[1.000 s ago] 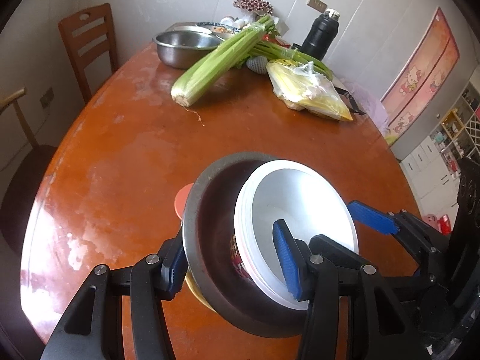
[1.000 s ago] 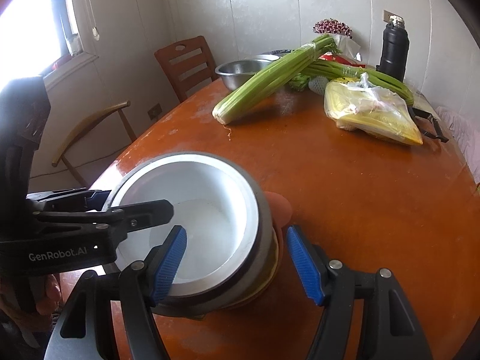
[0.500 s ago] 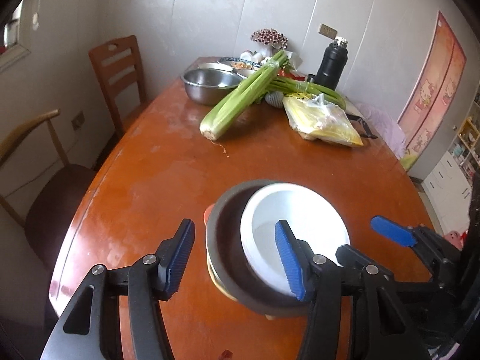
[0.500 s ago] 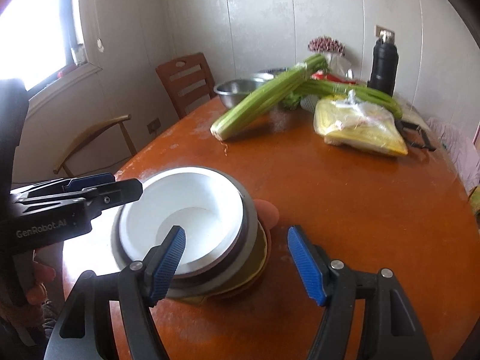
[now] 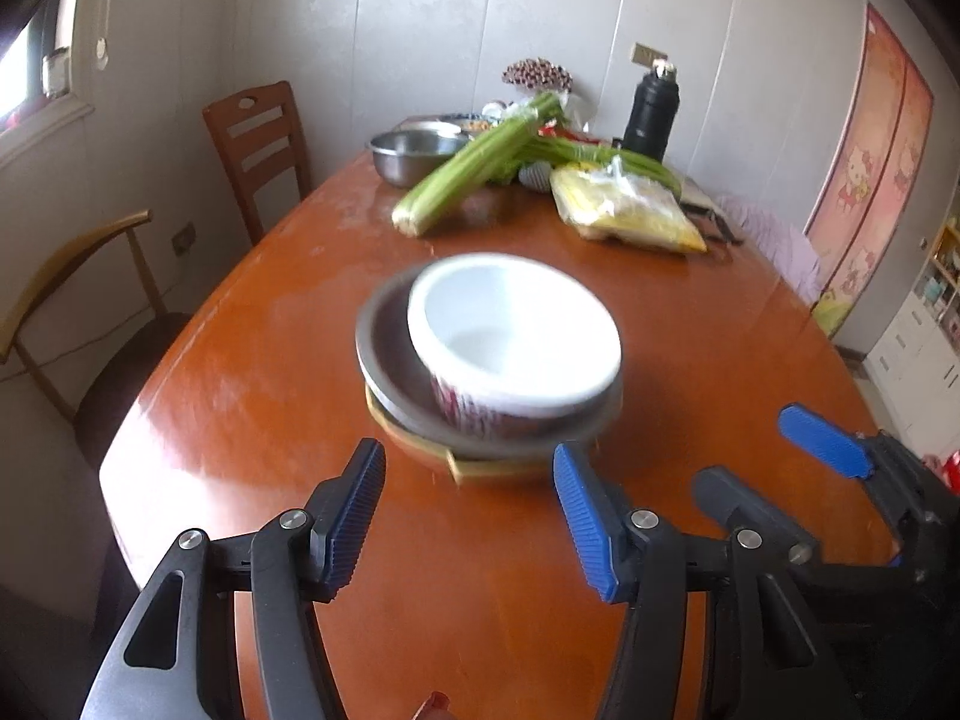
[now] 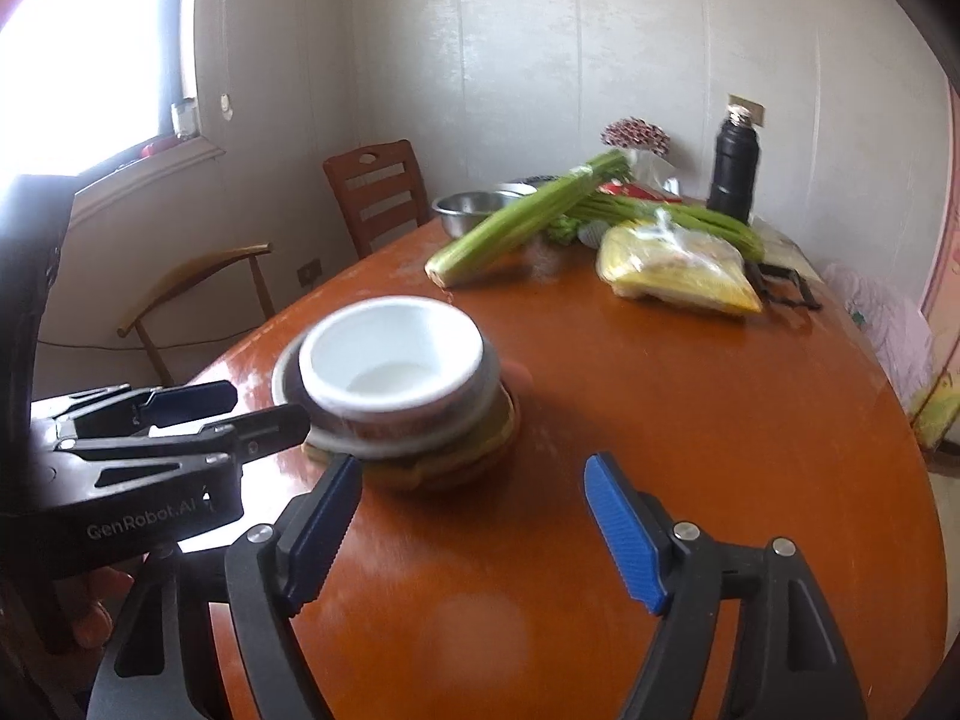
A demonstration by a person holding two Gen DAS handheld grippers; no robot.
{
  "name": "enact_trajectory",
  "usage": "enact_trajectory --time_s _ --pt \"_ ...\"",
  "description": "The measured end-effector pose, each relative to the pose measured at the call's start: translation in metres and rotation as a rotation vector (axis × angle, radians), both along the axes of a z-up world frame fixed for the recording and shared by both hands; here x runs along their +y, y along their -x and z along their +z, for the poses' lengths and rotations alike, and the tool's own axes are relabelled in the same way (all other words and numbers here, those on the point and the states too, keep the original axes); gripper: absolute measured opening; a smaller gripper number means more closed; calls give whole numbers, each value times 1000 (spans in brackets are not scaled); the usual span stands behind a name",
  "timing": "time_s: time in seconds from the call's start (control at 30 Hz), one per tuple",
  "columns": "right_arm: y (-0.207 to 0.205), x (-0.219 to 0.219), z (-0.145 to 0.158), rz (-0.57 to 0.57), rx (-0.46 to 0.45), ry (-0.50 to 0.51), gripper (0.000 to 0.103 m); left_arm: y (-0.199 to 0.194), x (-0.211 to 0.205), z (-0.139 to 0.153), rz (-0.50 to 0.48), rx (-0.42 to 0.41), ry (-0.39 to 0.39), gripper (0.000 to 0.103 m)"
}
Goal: Organize plates and bowls
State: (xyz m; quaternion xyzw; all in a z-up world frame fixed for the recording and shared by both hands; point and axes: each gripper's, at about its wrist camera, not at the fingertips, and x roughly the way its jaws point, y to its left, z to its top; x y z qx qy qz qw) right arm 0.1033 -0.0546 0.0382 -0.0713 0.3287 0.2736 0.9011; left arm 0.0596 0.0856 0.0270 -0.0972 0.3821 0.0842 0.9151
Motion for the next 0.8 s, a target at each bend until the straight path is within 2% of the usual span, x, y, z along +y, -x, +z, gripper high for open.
enact_trajectory --time_s 0.13,0.27,0.53,0.8 --pt "14 -28 -11 -60 31 -40 81 14 -16 -11 -10 8 -16 60" --pt "27 -42 -19 -122 23 -7 81 21 -26 -20 -24 34 -38 60" --pt "39 -45 -25 -128 37 4 82 29 -23 -30 -22 61 -45 60" --pt "52 -39 -17 -131 1 4 82 36 -27 -31 -41 61 -47 60"
